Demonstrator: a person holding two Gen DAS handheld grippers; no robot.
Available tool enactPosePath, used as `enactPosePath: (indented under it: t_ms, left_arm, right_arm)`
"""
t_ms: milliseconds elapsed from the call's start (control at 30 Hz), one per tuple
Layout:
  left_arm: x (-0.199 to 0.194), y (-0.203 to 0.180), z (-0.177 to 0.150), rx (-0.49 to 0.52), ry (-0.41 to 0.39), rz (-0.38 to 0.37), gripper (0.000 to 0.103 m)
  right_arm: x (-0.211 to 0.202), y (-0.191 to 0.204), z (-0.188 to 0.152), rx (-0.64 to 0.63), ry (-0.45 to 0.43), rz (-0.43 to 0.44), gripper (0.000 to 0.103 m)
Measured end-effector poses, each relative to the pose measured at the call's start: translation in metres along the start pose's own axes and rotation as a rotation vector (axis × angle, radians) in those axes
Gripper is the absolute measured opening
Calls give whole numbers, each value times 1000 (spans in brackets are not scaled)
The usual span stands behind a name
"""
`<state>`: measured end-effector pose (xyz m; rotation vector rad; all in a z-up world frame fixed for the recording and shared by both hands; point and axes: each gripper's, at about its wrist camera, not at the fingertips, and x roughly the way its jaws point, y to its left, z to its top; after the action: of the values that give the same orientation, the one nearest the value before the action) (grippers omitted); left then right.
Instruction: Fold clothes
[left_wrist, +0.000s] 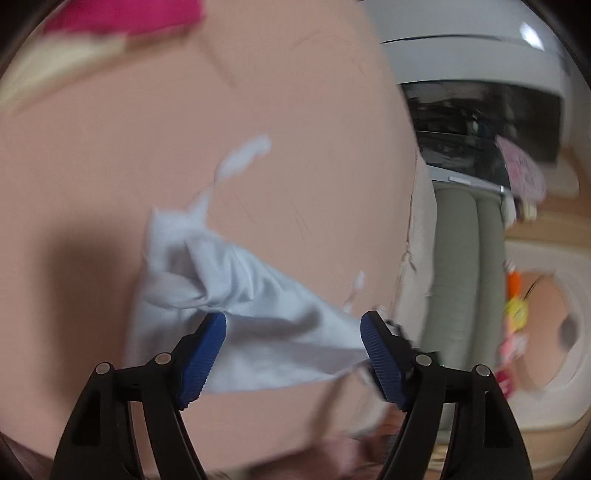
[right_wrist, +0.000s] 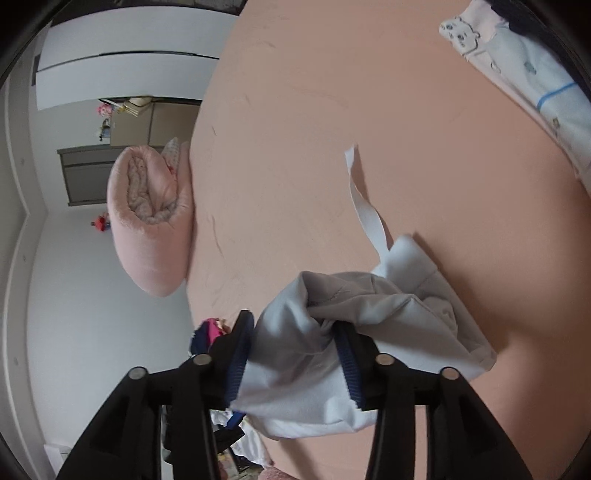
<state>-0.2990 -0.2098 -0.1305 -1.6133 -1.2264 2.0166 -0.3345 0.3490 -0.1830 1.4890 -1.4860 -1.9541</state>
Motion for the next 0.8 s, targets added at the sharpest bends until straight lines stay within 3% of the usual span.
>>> enactPosePath:
  t_ms: [100, 200, 267, 333, 433, 500, 567, 633, 800]
  left_arm:
    - [-31, -21, -14, 253, -182, 118, 74]
    - [-33, -41, -42, 568, -300, 307, 74]
    - [-8, -39, -59, 700, -214, 359, 73]
    - [20, -34, -66, 757, -162, 387, 73]
    - [63, -38, -57, 795, -141, 474, 73]
    - [85, -39, -51, 826, -132, 503, 73]
    - [99, -37, -42, 854, -144, 528, 73]
    - [110, -34, -31, 872, -163, 551, 74]
    - [104, -26, -7, 861, -125, 441, 73]
  right_arm:
    - [-24, 7, -1, -37, -80, 39, 49]
    - [-16, 44, -28, -346, -148, -100, 58]
    - [-11, 68, -46, -555, -192, -194, 59]
    - [-5, 93, -65, -763, -235, -288, 59]
    - [53, 109, -78, -979, -209, -403, 59]
    - [91, 95, -66, -1013, -143, -529, 59]
    - [105, 67, -49, -934, -71, -614, 59]
    - [93, 38, -44, -865, -54, -585, 56]
    - [51, 5, -87, -948, -80, -616, 56]
